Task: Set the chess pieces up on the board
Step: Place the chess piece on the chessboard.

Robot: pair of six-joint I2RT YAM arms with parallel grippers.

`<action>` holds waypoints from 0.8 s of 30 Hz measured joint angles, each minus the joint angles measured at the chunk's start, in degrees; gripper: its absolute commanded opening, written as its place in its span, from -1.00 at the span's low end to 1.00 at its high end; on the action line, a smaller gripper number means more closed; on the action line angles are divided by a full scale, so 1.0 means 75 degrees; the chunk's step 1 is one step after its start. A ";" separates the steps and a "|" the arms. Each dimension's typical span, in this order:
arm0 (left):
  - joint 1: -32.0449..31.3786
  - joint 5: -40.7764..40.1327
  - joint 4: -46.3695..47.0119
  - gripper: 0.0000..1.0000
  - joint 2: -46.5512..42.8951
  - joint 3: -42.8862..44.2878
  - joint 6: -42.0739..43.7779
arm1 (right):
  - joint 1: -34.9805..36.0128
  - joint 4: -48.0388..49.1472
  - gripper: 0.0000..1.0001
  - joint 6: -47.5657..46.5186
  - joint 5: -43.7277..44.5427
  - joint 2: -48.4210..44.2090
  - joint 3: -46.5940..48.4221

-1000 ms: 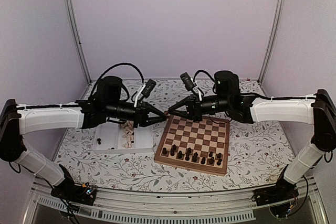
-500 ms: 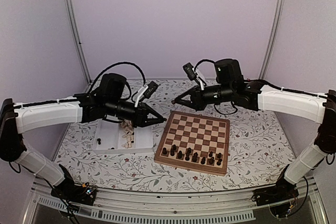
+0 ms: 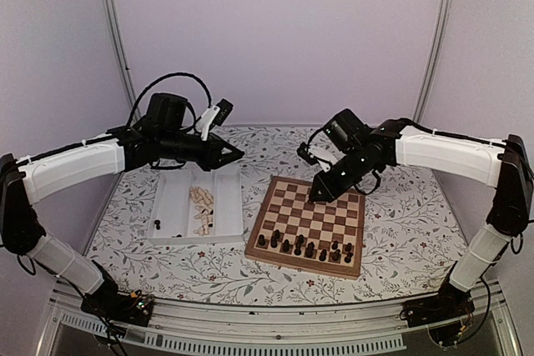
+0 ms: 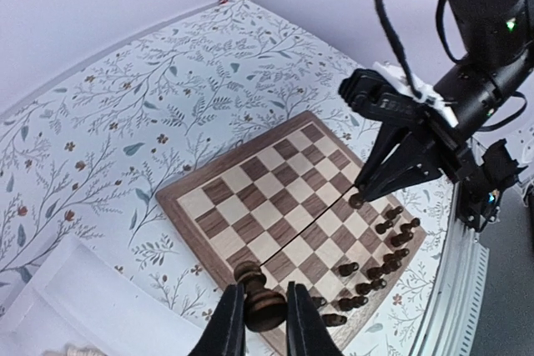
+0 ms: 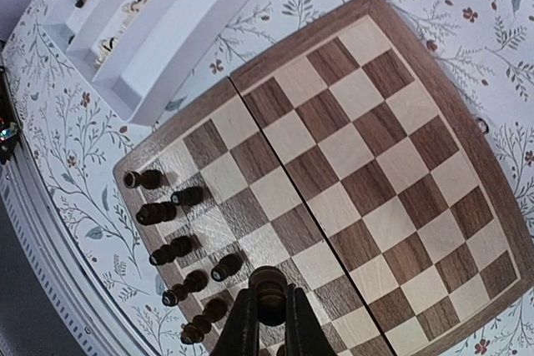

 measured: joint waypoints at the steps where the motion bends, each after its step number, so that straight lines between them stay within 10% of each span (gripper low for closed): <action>1: 0.0152 0.0020 0.0085 -0.90 -0.0035 -0.0189 0.0009 | 0.0029 -0.0178 -0.93 -0.0017 0.0067 0.0090 0.0038; 24: 0.1000 -0.0015 0.0350 -0.89 -0.0425 -0.0935 0.0000 | 0.0781 -0.2224 -0.95 -0.0268 0.0627 0.1279 0.0458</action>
